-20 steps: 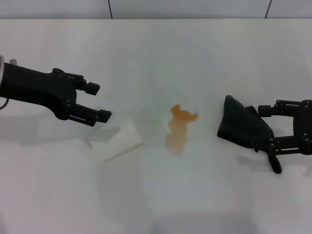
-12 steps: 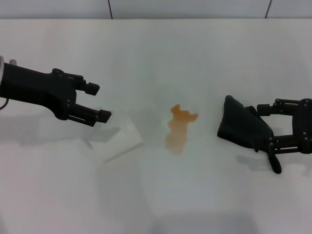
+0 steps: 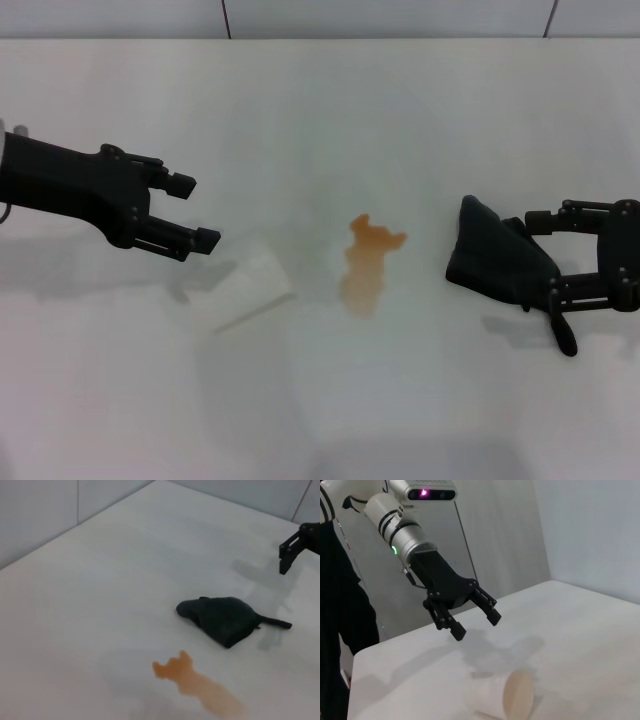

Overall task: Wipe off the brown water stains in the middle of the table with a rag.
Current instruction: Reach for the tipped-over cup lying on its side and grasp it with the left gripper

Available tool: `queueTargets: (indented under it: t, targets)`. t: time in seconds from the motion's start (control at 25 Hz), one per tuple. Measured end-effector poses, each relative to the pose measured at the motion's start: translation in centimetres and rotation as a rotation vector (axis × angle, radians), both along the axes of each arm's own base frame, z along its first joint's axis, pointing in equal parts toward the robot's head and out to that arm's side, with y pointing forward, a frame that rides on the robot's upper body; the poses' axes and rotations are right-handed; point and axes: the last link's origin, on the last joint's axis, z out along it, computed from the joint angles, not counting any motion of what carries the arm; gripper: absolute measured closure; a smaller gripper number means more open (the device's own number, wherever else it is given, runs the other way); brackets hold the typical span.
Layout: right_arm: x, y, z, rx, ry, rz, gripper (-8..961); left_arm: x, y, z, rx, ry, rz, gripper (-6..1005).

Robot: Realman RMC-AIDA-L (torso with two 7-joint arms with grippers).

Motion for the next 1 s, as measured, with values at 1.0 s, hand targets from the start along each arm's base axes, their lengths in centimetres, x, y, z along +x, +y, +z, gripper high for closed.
queueTargets:
  t: [1.0]
  targets:
    - [-0.9, 0.2, -0.3, -0.012, 0.033, 0.022, 111, 2.4, 1.0, -0.6, -0.174, 0.329, 0.104, 171]
